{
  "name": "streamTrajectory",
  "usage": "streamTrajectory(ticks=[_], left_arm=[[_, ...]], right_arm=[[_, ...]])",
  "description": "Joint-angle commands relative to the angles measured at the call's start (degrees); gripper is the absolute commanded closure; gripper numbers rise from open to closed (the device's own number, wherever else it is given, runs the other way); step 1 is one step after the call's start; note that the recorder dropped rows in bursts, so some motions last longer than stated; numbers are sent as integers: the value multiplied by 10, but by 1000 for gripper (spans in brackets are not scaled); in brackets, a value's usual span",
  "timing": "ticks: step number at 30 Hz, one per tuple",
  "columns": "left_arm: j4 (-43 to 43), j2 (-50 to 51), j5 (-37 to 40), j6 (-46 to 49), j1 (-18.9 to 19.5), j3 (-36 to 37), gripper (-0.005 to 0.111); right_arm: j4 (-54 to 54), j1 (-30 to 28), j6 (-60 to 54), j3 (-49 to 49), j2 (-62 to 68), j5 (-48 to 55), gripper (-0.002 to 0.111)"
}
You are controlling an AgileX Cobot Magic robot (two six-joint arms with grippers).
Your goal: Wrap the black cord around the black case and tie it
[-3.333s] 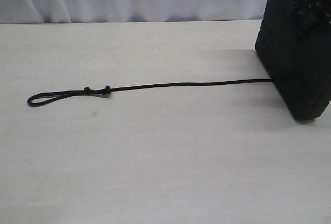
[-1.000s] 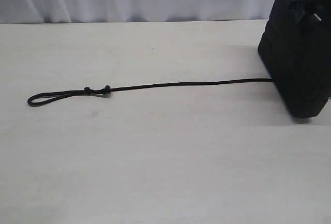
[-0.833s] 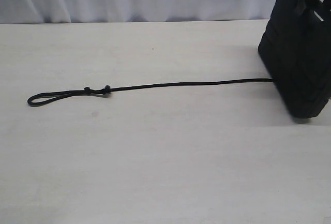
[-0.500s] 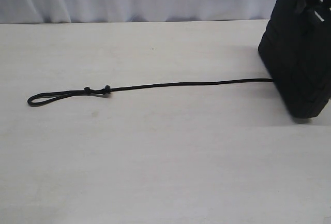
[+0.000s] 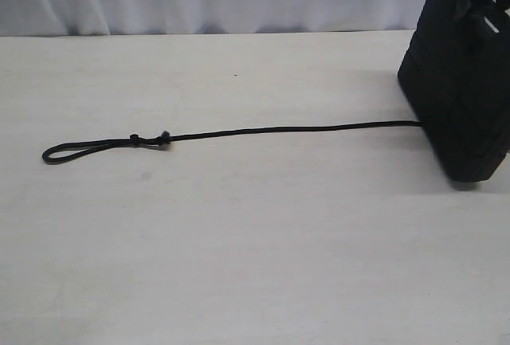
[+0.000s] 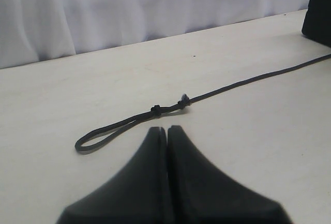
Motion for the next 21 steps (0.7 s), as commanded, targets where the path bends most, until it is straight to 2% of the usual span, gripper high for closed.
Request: streamTrajectory(ticks=[1, 7, 18, 21], left_arm=[[-1, -2, -7, -4, 1, 1, 107], [-1, -2, -7, -4, 1, 1, 107], [-1, -2, -7, -4, 1, 1, 107], [-1, -2, -7, -4, 1, 1, 107]], right_arm=[[-4, -1, 1, -5, -4, -22, 53], [-4, -1, -3, -5, -4, -52, 53], [19, -1, -28, 1, 18, -33, 54], [-91, -6, 69, -5, 6, -40, 60]])
